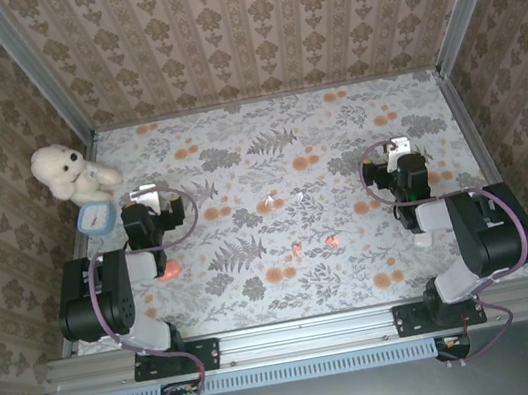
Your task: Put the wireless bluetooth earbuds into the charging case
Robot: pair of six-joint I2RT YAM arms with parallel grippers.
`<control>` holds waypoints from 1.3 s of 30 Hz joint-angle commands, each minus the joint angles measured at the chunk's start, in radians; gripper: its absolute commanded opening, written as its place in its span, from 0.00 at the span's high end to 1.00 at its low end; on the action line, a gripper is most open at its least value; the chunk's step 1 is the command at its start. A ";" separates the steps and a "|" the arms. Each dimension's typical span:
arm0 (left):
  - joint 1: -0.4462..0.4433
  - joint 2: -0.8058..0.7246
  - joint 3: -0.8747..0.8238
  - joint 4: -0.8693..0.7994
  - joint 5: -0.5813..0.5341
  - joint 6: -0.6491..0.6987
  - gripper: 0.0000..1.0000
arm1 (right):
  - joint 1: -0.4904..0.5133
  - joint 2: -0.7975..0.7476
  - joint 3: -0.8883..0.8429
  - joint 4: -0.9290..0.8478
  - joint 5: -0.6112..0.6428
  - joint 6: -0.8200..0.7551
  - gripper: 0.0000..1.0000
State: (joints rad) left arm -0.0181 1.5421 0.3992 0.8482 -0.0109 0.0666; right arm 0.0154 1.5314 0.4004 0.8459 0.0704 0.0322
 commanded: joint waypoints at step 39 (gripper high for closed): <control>-0.191 -0.369 0.484 -1.201 -0.244 -0.637 0.00 | 0.078 -0.330 0.540 -1.206 -0.050 0.590 0.08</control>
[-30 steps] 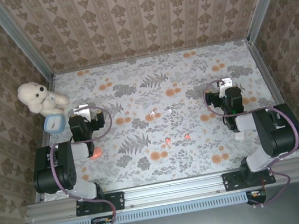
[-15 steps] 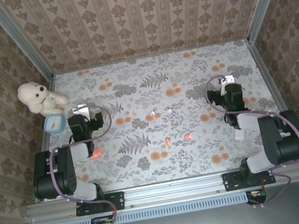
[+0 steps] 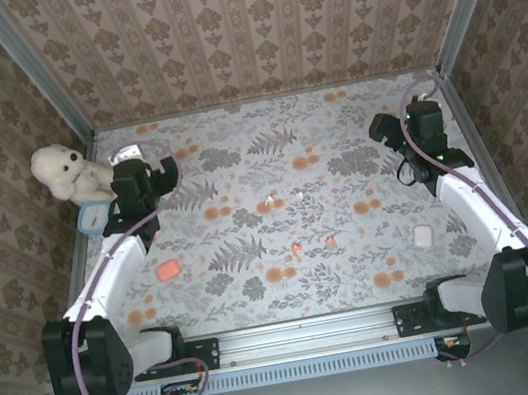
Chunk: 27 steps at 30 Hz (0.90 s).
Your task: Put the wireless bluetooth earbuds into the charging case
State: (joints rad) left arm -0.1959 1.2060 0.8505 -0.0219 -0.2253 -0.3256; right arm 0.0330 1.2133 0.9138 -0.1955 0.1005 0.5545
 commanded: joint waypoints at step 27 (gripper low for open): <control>0.200 -0.089 -0.363 -0.258 0.101 -0.398 0.00 | 0.593 -0.139 -0.058 -0.276 0.228 0.277 0.04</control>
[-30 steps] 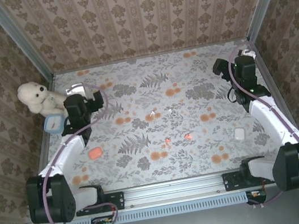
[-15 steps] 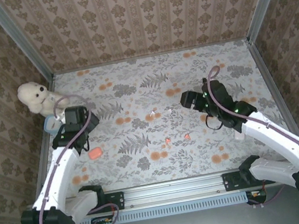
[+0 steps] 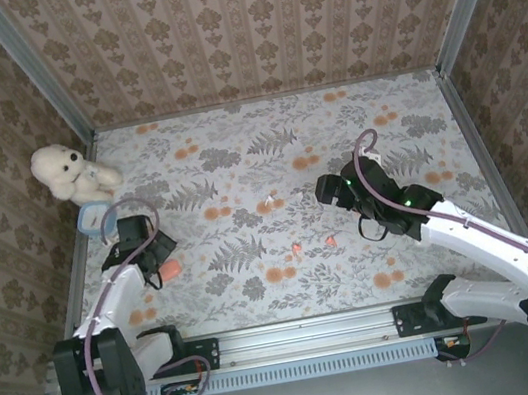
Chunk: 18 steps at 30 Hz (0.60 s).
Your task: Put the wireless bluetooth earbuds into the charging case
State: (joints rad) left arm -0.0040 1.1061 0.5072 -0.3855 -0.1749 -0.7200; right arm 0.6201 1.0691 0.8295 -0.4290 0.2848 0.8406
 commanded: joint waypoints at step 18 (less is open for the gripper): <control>-0.193 0.089 -0.011 0.240 0.135 0.055 0.00 | 0.007 0.077 -0.003 0.007 -0.005 0.047 0.05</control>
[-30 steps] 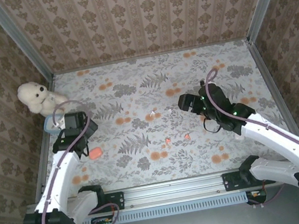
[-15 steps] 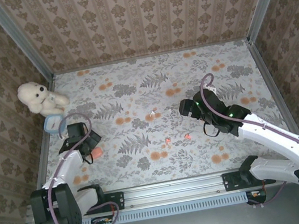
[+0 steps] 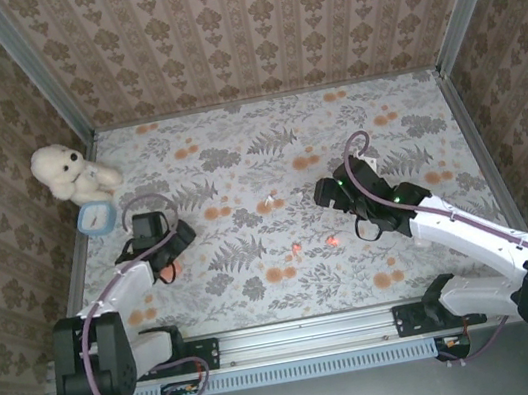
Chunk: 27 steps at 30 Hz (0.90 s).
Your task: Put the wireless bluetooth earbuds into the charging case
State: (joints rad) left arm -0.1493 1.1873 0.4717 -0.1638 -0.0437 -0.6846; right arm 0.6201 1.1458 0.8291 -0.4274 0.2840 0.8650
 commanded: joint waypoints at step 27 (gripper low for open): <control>0.004 -0.059 0.176 -0.340 -0.131 -0.063 0.00 | 0.056 0.099 0.102 -0.012 -0.023 -0.035 0.04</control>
State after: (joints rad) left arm -0.2005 1.1389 0.6868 -0.4286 -0.2089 -0.7658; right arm 0.6685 1.2392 0.9039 -0.4343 0.2768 0.8410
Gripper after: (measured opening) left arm 0.999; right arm 0.959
